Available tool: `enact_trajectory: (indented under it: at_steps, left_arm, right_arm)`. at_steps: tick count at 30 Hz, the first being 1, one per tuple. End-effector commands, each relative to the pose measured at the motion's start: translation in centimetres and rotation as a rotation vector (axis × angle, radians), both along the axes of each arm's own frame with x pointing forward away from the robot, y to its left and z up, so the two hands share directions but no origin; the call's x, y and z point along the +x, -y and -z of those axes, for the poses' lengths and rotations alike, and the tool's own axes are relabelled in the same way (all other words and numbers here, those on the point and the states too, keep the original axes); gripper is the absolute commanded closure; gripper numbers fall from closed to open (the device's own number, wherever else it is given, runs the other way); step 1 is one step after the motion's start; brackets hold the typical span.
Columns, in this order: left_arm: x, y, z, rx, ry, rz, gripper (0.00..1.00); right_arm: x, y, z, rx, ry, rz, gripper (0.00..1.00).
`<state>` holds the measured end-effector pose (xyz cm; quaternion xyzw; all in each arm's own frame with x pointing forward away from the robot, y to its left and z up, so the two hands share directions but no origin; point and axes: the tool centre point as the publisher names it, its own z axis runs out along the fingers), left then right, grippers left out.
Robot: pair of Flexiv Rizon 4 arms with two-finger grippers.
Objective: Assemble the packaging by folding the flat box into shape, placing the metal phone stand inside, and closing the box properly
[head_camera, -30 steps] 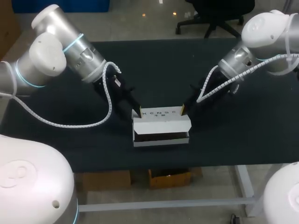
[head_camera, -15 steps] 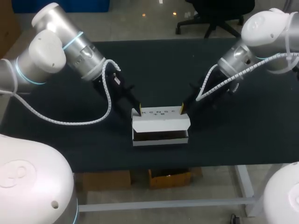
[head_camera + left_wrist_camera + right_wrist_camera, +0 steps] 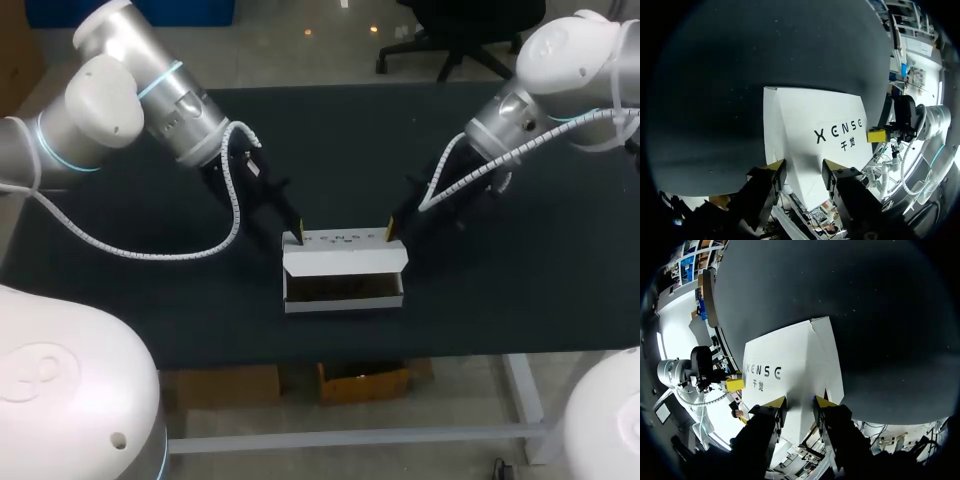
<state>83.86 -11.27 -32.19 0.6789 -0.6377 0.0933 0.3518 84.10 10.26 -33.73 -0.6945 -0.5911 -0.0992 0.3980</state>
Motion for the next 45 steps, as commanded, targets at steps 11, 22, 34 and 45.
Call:
enact_trajectory:
  at_steps: [11, 22, 34, 45]
  left_arm:
    - [0.5, 0.4, -0.3, 0.010, -0.019, 0.003, 0.53]
    - [0.6, 0.4, -0.5, 0.015, -0.030, 0.003, 0.53]
    - [1.0, 0.5, -0.9, 0.025, -0.046, 0.009, 0.54]
    - [1.8, 0.4, -1.5, 0.014, -0.065, 0.014, 0.54]
  right_arm:
    - [0.6, -0.4, -0.4, -0.028, -0.033, 0.003, 0.67]
    - [0.9, -0.3, -0.6, -0.037, -0.052, 0.005, 0.65]
    - [1.4, -0.3, -1.1, -0.032, -0.061, 0.006, 0.65]
    - [1.8, -0.4, -1.5, -0.033, -0.068, 0.009, 0.66]
